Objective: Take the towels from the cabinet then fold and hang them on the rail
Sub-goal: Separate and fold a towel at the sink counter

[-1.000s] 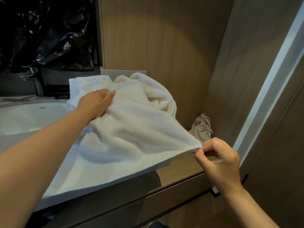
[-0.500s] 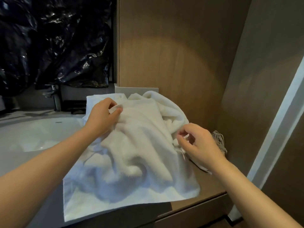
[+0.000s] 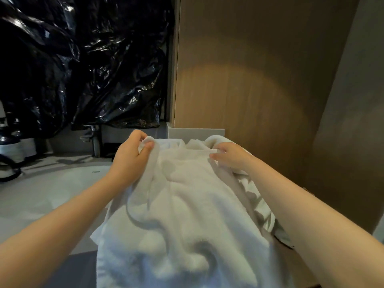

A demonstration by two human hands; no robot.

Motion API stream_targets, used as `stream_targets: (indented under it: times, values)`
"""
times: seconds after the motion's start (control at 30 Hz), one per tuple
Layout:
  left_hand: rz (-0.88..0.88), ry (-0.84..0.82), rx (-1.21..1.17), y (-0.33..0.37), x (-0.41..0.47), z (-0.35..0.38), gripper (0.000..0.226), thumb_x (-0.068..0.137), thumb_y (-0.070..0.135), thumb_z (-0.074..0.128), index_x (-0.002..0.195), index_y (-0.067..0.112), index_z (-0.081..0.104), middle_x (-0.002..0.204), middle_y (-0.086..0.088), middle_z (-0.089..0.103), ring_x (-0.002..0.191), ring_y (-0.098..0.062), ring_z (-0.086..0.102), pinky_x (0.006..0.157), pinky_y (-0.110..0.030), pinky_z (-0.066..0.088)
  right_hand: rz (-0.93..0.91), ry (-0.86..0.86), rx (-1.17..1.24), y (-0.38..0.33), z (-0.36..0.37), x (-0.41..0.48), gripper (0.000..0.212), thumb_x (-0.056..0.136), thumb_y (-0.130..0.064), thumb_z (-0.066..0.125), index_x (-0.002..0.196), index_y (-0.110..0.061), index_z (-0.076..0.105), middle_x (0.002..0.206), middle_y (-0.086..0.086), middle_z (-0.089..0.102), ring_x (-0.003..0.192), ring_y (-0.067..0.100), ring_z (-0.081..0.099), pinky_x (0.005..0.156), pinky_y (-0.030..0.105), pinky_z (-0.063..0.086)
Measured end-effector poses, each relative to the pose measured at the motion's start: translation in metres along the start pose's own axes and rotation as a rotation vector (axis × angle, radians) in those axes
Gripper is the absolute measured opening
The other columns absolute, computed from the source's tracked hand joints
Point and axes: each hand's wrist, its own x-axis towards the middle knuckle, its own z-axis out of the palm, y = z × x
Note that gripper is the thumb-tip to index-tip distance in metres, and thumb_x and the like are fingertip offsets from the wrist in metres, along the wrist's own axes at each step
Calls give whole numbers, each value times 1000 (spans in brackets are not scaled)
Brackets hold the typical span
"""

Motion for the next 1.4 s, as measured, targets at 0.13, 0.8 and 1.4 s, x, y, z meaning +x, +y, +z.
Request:
stream_targets:
  times: [0.13,0.8,1.4]
  values:
    - [-28,37,-11,-3,12,-7,8,99,26,48,96,19,48,80,12,54,73,-2,49,58,-21,31,-34,1,24,18,-17,1,43,89,-32,69,63,-11,42,64,-1,37,59,15,35,55,25,26]
    - [-148,162,-114,13,26,-19,13,96,31,53,98,18,57,81,12,56,74,0,50,61,-19,36,6,257,-532,42,-72,-62,22,91,-36,66,104,-18,62,97,-2,66,84,15,62,73,28,53]
    - [82,-108,-347,100,-31,-36,21,88,9,67,93,28,76,90,9,74,83,-9,68,73,-22,52,-497,151,488,-72,1,-86,10,96,-28,61,97,-19,67,95,-9,69,83,12,64,75,28,51]
